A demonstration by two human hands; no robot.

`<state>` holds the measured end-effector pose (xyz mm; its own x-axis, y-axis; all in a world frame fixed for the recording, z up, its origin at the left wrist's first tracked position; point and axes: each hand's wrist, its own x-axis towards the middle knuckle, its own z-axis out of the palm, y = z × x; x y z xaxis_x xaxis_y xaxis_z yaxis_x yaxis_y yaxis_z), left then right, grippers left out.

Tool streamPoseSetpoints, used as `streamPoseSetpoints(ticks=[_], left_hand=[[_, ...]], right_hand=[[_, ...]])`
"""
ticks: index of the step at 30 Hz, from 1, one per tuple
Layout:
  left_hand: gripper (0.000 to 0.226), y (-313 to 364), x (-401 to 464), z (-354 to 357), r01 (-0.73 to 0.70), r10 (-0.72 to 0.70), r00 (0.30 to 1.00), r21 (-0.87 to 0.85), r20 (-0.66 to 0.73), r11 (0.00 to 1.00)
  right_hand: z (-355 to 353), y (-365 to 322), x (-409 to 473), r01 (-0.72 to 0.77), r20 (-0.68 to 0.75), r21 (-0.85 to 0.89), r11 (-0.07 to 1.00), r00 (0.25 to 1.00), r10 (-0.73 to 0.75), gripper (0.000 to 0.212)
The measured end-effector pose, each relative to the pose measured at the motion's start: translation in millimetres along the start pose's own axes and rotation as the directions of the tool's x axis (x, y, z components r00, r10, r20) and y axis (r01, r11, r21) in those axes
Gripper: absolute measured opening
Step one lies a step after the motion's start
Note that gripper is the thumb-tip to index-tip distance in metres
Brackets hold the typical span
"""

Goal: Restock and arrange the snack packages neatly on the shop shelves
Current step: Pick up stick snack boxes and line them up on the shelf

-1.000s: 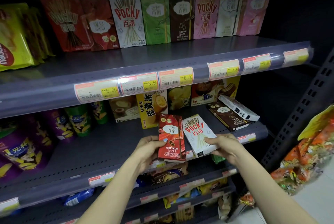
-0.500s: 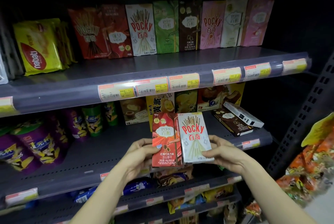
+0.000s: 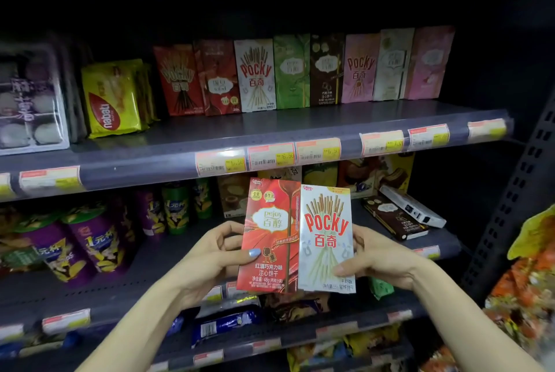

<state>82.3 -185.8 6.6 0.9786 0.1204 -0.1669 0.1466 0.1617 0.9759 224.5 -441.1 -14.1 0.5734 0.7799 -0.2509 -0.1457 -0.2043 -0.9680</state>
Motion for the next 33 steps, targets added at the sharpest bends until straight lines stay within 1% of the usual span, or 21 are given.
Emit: streamPoseSetpoints(ticks=[5, 9, 11, 14, 18, 19, 22, 23, 27, 33], left_hand=[[0.061, 17.6, -22.5, -0.5, -0.065, 0.063, 0.997, 0.032, 0.051, 0.997], [0.071, 31.5, -33.6, 0.2, -0.12, 0.117, 0.99, 0.035, 0.072, 0.992], [0.077, 41.8, -35.3, 0.5, -0.151, 0.147, 0.987, 0.061, 0.061, 0.987], [0.08, 63.2, -33.3, -1.3, -0.217, 0.215, 0.976, 0.118, 0.026, 0.969], [0.084, 99.1, -29.3, -6.1, -0.282, 0.285, 0.958, 0.109, -0.013, 0.953], [0.079, 107.4, -27.7, -6.6, -0.295, 0.3, 0.954, 0.108, -0.028, 0.949], [0.047, 135.6, -20.8, -9.2, -0.347, 0.36, 0.929, 0.137, -0.086, 0.928], [0.042, 145.0, -17.9, -10.4, -0.358, 0.374, 0.923, 0.15, -0.096, 0.922], [0.039, 173.5, -3.9, -16.9, -0.414, 0.43, 0.894, 0.141, -0.121, 0.899], [0.049, 194.4, 26.0, -28.1, -0.435, 0.456, 0.869, 0.141, -0.192, 0.889]], right_hand=[[5.9, -19.6, -16.9, 0.062, 0.035, -0.047, 0.997, 0.998, -0.061, 0.072], [11.4, -39.1, -29.7, 0.104, 0.069, -0.057, 0.993, 0.993, -0.1, 0.065], [12.8, -52.5, -33.1, 0.129, 0.066, -0.064, 0.99, 0.99, -0.125, 0.063], [14.5, -77.0, -31.9, 0.186, 0.058, -0.092, 0.978, 0.982, -0.181, 0.064], [16.3, -116.5, -20.9, 0.263, 0.022, -0.144, 0.954, 0.965, -0.263, 0.064], [16.0, -125.5, -17.5, 0.27, 0.007, -0.159, 0.95, 0.962, -0.272, 0.065], [14.7, -160.2, -7.7, 0.31, 0.001, -0.246, 0.918, 0.947, -0.32, 0.062], [14.4, -171.9, -4.4, 0.323, 0.008, -0.272, 0.907, 0.943, -0.333, 0.061], [11.5, -208.6, 13.0, 0.354, 0.005, -0.328, 0.876, 0.928, -0.373, 0.058], [8.1, -235.4, 42.6, 0.373, -0.058, -0.337, 0.864, 0.908, -0.415, 0.05]])
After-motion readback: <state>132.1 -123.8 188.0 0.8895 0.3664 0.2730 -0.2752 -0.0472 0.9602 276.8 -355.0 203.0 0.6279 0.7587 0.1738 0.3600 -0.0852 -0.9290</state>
